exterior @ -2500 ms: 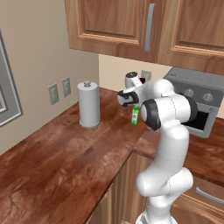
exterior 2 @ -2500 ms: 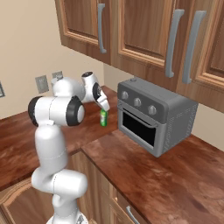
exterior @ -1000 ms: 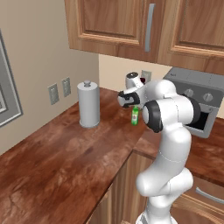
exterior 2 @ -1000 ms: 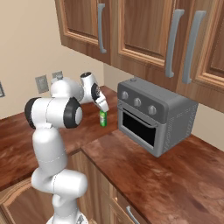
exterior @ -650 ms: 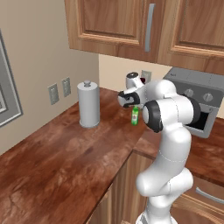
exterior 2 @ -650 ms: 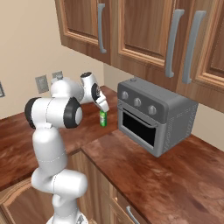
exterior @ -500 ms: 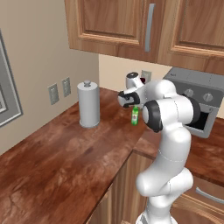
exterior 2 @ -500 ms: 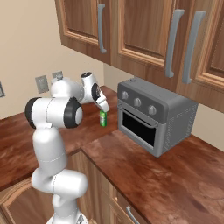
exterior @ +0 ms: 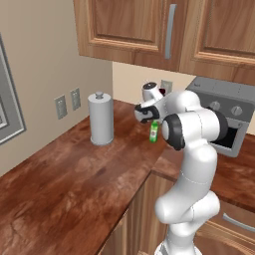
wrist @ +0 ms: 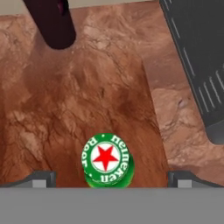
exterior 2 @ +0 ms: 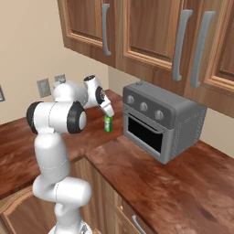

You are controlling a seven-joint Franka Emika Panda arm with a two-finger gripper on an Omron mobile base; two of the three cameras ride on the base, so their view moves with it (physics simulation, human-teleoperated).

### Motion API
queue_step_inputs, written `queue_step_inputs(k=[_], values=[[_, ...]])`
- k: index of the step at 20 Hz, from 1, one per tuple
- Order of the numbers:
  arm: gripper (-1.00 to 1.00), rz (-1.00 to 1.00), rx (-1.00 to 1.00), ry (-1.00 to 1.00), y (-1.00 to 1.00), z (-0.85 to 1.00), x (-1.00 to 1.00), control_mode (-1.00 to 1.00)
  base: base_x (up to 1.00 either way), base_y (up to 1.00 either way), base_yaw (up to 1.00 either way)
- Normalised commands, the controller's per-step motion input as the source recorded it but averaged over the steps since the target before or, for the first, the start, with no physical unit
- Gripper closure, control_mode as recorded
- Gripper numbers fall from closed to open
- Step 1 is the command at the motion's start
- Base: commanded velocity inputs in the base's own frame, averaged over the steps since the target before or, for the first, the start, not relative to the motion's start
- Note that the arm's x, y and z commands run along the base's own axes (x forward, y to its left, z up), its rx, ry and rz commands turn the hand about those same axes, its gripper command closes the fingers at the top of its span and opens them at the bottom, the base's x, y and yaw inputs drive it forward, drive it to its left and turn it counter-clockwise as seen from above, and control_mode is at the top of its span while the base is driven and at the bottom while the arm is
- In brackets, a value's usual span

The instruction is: Place the drinks on the dining counter in a tight cluster.

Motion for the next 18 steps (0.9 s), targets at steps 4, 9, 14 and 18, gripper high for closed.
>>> queue_step_inputs(k=[4,9,14,18], values=[[-1.00,-0.10,-0.09,-0.06,0.00,0.00,0.00,-1.00,0.00,0.00,0.00],[-1.00,-0.09,-0.10,-0.06,0.00,0.00,0.00,-1.00,0.00,0.00,0.00],[-1.00,-0.02,-0.04,-0.08,0.00,-0.04,0.00,-1.00,0.00,0.00,0.00],[-1.00,0.00,-0.01,0.00,-0.05,0.00,0.00,-1.00,0.00,0.00,0.00]])
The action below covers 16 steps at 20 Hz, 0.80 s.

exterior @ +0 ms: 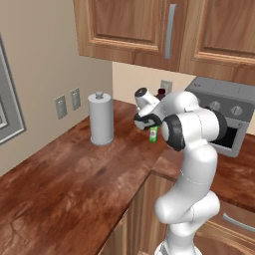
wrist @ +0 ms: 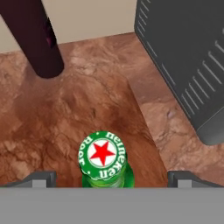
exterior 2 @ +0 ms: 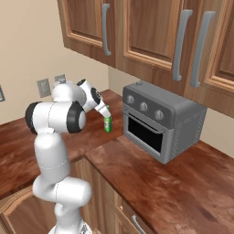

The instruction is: Place the drinks on the dining counter in a tight cluster.

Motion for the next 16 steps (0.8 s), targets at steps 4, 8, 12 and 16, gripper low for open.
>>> queue_step_inputs(k=[4,8,12,16], values=[[-1.00,0.00,0.00,0.00,-0.07,0.00,0.00,-1.00,0.00,0.00,0.00],[-1.00,0.00,0.00,0.00,-0.14,0.00,0.04,-1.00,0.00,0.00,0.00],[-1.00,0.00,0.00,0.00,-0.08,0.00,0.03,-1.00,0.00,0.00,0.00],[-1.00,0.00,0.00,0.00,-0.01,0.00,0.00,-1.00,0.00,0.00,0.00]])
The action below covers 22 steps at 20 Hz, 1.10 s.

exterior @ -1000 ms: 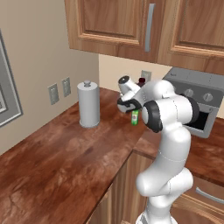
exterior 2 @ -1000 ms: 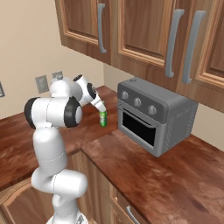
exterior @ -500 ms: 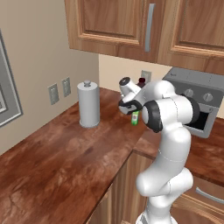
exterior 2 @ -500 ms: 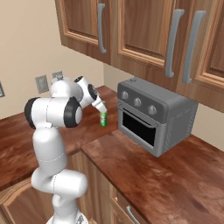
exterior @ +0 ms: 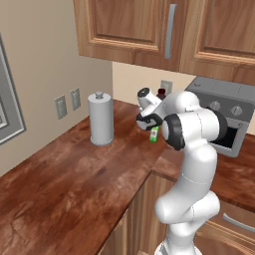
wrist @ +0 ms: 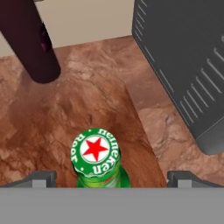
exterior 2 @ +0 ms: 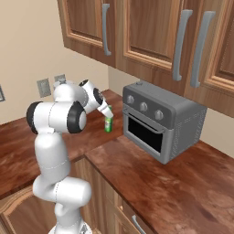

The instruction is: Place the drinks on the dining counter in a tight cluster.

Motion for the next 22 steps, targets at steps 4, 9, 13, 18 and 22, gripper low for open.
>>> queue_step_inputs(k=[4,9,13,18,22], values=[[-1.00,0.00,0.00,0.00,0.00,0.00,0.00,-1.00,0.00,0.00,0.00],[1.00,0.00,0.00,0.00,0.00,0.00,0.00,-1.00,0.00,0.00,0.00],[1.00,0.00,0.00,0.00,0.00,0.00,0.00,-1.00,0.00,0.00,0.00],[1.00,0.00,0.00,0.00,0.00,0.00,0.00,-1.00,0.00,0.00,0.00],[1.00,0.00,0.00,0.00,0.00,0.00,0.00,-1.00,0.00,0.00,0.00]])
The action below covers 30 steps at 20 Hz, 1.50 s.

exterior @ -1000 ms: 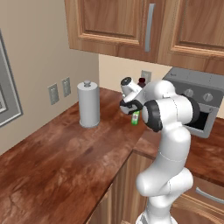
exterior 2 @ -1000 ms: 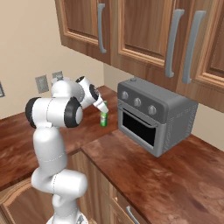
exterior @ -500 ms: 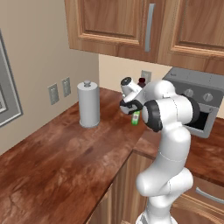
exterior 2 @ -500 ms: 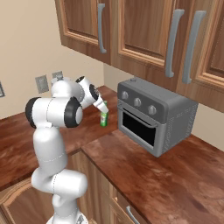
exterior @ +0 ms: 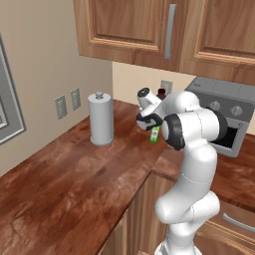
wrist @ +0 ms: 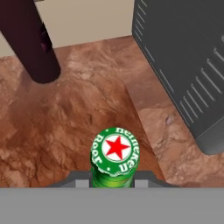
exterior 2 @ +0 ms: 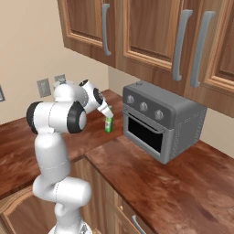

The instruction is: Place the drinks on the dining counter in a tight cluster.

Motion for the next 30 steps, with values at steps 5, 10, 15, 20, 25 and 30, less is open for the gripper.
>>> queue_step_inputs(k=[5,10,15,20,25,30], values=[[1.00,0.03,0.00,-0.01,0.00,0.33,-0.30,-1.00,0.00,0.00,0.00],[1.00,0.11,0.00,-0.06,0.01,0.52,-0.53,-1.00,0.00,0.00,0.00],[1.00,0.25,0.00,-0.04,0.00,0.38,-0.71,-1.00,0.00,0.00,0.00],[1.00,0.36,0.04,-0.04,0.02,0.31,-0.79,-1.00,0.00,0.00,0.00],[1.00,0.48,0.07,0.00,0.15,0.44,-0.62,-1.00,0.00,0.00,0.00],[1.00,0.57,0.06,0.00,0.13,0.57,-0.36,-1.00,0.00,0.00,0.00]])
